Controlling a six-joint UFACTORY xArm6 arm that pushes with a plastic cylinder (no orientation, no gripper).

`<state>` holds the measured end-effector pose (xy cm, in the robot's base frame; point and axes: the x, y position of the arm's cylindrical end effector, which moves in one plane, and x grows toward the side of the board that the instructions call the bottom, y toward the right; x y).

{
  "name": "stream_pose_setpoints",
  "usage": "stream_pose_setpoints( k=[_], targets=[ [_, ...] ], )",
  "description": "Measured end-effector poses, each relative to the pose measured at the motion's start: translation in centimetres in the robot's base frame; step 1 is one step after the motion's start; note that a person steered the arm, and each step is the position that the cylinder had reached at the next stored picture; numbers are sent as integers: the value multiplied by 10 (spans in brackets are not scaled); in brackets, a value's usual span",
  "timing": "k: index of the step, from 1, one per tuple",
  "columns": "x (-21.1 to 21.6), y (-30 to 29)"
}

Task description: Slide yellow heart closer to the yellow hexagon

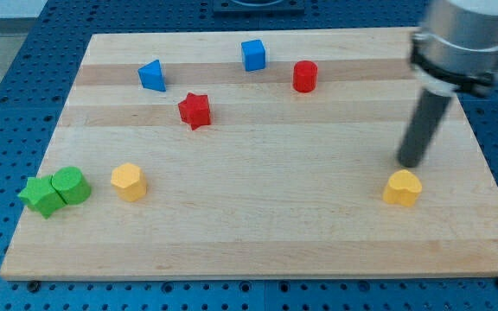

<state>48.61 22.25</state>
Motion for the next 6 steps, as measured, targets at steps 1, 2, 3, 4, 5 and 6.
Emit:
stream_pose_setpoints(
  k=[1, 2, 3, 4, 5, 6],
  targets=[
    [44, -11],
    [40, -108],
    [22, -160],
    [37, -185],
    [57, -148],
    [70, -223]
  ],
)
